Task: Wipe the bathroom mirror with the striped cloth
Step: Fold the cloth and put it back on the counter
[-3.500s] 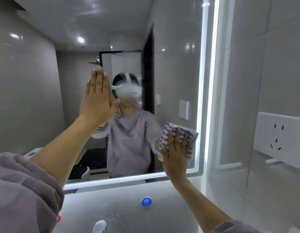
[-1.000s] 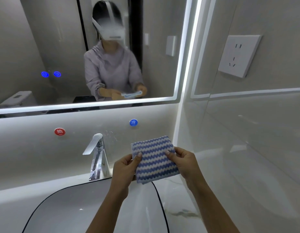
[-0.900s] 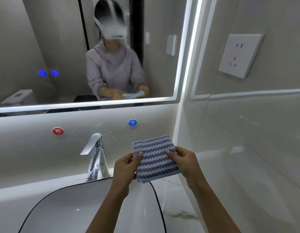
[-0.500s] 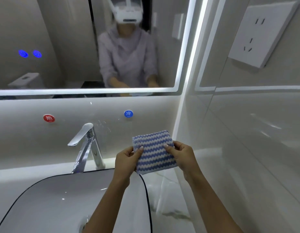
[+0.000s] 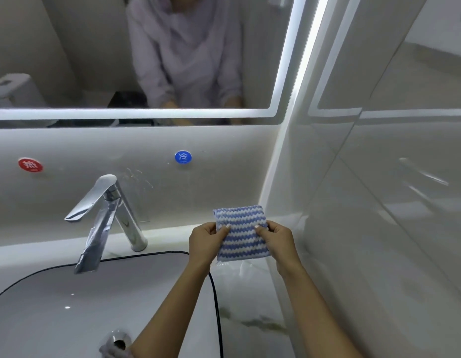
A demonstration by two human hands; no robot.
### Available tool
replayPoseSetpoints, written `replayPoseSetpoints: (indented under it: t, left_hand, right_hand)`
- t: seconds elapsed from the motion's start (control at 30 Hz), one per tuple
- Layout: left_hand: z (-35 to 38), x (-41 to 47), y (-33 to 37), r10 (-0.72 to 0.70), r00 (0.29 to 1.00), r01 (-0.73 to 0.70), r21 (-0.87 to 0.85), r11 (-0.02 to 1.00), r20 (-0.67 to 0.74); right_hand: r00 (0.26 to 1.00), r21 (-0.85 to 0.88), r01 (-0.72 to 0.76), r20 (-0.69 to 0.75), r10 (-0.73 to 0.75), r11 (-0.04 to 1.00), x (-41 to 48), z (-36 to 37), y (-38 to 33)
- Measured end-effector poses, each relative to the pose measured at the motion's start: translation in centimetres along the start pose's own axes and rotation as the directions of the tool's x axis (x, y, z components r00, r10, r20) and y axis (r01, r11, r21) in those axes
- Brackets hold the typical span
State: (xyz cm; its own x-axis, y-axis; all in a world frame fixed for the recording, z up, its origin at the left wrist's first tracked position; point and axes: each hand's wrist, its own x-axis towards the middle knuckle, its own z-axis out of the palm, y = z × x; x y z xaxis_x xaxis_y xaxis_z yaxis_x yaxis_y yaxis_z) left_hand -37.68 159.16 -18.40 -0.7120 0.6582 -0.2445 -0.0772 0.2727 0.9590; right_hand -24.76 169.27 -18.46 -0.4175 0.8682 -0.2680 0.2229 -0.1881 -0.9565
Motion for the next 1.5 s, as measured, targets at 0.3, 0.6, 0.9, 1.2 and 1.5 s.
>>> replayPoseSetpoints:
  t: [0.3, 0.6, 0.9, 1.2, 1.5]
  left_hand:
    - [4.2, 4.4, -4.9, -0.196, 0.979, 0.203, 0.140, 0.969, -0.058]
    - [5.8, 6.6, -9.8, -0.377, 0.919, 0.393, 0.200, 0.897, -0.117]
    - [6.7, 7.2, -11.7, -0.430, 0.897, 0.436, 0.373, 0.819, -0.104]
    - [7.4, 6.6, -11.9, -0.435, 0.887, 0.463, 0.328, 0.824, -0.157]
    - [7.5, 4.3, -11.9, -0.284, 0.956, 0.094, 0.832, 0.547, 0.078]
  right_hand:
    - [0.978, -0.072, -0.203, -0.065, 0.199, 0.976, 6.3, 1.2, 6.8]
    - [0.955, -0.180, -0.295, -0.041, 0.293, 0.938, 8.0, 1.9, 11.6]
    - [0.948, -0.270, -0.317, -0.078, 0.307, 0.909, 8.2, 2.6, 14.0]
    - [0.999, -0.605, -0.002, -0.045, -0.031, 0.796, 6.7, 2.1, 13.9]
    - [0.947, -0.814, 0.278, 0.322, -0.002, 0.509, 5.6, 1.5, 15.6]
